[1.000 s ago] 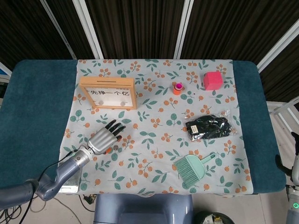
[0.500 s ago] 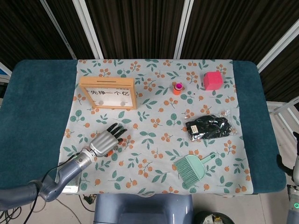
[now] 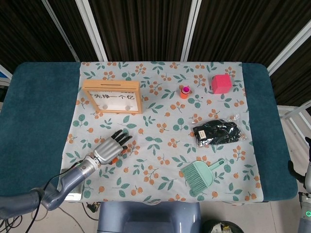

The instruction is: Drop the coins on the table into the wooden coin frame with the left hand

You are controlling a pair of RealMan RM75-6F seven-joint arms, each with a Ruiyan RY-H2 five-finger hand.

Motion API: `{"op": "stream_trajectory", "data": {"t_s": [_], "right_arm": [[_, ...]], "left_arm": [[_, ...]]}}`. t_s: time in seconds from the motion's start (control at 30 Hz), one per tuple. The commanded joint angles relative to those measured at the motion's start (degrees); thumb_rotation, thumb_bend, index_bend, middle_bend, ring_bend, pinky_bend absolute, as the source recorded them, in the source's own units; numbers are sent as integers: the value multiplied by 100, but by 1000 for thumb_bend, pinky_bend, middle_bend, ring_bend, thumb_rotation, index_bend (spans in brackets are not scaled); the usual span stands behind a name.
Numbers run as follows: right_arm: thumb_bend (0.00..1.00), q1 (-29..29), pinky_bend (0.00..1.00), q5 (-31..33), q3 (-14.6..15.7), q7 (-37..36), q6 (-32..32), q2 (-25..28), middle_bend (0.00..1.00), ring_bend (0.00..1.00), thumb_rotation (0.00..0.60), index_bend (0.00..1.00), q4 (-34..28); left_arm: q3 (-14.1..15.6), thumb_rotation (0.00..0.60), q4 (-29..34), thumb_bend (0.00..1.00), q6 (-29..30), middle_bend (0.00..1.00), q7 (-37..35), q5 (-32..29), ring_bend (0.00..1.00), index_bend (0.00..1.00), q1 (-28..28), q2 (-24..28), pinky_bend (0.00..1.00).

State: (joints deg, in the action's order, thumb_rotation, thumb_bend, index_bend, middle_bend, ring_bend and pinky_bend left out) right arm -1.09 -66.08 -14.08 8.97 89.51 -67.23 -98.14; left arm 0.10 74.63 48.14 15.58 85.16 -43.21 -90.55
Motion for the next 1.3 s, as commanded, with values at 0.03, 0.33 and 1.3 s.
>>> {"op": "stream_trajectory", "data": {"t_s": [0.03, 0.33, 1.3], "right_arm": [[394, 1, 0, 10, -4, 7, 4, -3, 72, 27, 600, 169, 0], [394, 5, 0, 19, -5, 10, 4, 2, 72, 27, 600, 169, -14], [394, 9, 0, 65, -3, 8, -34, 19, 72, 27, 600, 169, -48]], "left_arm": [[6, 600, -22, 276, 11, 42, -6, 4, 0, 476, -5, -13, 0], [-2, 600, -120, 294, -4, 42, 132, -45, 0, 488, -44, -72, 0], [-20, 600, 86, 465, -74, 63, 661, -456, 0, 653, -20, 23, 0]]}}
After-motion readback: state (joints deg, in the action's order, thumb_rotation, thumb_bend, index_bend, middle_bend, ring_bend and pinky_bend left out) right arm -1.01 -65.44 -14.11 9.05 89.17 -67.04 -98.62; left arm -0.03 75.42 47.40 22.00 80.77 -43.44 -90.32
